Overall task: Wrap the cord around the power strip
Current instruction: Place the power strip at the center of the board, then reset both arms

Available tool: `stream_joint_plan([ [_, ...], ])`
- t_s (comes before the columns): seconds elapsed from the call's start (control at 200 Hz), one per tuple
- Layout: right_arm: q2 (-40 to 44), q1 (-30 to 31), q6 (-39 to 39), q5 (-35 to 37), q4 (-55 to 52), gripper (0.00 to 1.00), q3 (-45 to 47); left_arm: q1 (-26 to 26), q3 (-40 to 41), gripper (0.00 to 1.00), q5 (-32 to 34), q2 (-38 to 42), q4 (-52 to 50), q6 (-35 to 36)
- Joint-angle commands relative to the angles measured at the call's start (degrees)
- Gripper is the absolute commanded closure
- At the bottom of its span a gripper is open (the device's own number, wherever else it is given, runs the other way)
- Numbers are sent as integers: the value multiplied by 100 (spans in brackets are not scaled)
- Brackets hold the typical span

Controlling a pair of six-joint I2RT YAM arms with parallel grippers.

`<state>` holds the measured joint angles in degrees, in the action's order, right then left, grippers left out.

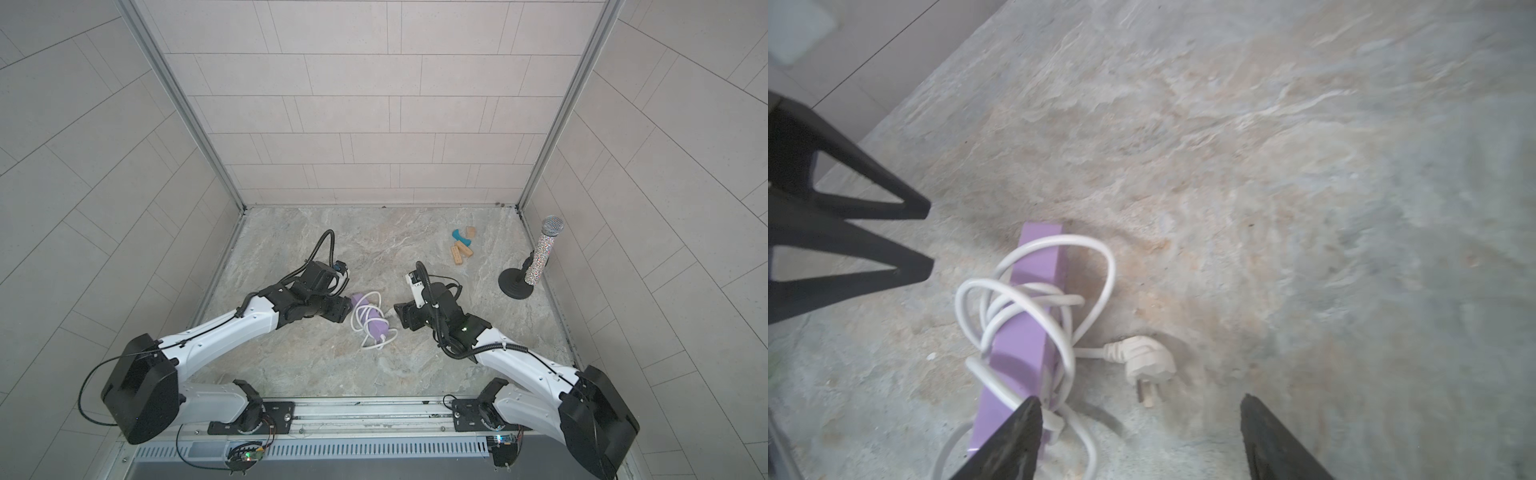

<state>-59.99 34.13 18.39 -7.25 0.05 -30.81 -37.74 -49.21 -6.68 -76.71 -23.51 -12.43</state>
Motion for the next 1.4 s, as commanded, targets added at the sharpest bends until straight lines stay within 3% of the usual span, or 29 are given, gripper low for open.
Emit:
stream_joint_plan([
  [0.0,126,-484,-531,-189,-561,26,-227,-95,-42,34,122,-205,28,89],
  [0.13,276,-1144,-868,-8,-772,22,-432,-88,-56,34,872,162,127,239],
  [0.165,340,-1329,-907,180,-747,16,-433,-90,2,34,1169,379,259,335],
  [0.205,393,-1564,-952,423,-676,0,-410,-72,104,32,1639,644,427,350],
  [0.315,346,-2425,-900,914,-279,1,-238,315,463,26,2250,1315,982,859],
  [0.45,-174,-3438,-725,1644,1164,1,427,1359,1294,20,2835,1736,2053,1177],
  [0.57,-881,-3556,-1161,1996,3085,1,1065,2345,1982,20,2879,1692,3050,1166],
  [0.68,-1607,-3603,-1222,1661,4850,1,1441,3030,2442,19,2756,1217,4349,1220],
  [0.811,-2348,-3637,-1199,994,5478,1,1386,3563,2705,19,2159,412,5969,1091],
  [0.856,-2905,-3632,-1344,688,6392,1,1553,3759,2763,18,1818,55,6528,742],
  [0.896,-3284,-3599,-1338,586,7213,1,1659,3787,2770,18,1495,-270,6844,843],
  [0.981,-2639,-3607,-1414,594,5761,1,1429,3786,2928,18,1264,-880,7635,913],
  [1.056,-3097,-3606,-1480,166,6255,1,1302,3784,3113,17,1318,-1524,8723,948],
  [1.136,-2760,-3593,-1562,240,5549,1,1242,3787,2784,17,1166,-1182,7477,947],
  [1.186,-2802,-3597,-1521,253,5719,1,1280,3790,2546,17,1153,-1138,6950,982],
  [1.246,-3080,-3598,-1447,215,6121,1,1242,3783,2521,16,1104,-1273,7144,1097],
  [1.306,-2830,-3597,-1508,225,5261,1,1020,3754,2693,16,1218,-1441,7763,1110],
  [1.331,-2800,-3594,-1519,226,4963,1,897,3748,2683,1,1296,-1391,7635,1074],
  [1.396,-2888,-3605,-1475,232,5227,1,953,3752,2658,0,1309,-1303,7467,1071],
])
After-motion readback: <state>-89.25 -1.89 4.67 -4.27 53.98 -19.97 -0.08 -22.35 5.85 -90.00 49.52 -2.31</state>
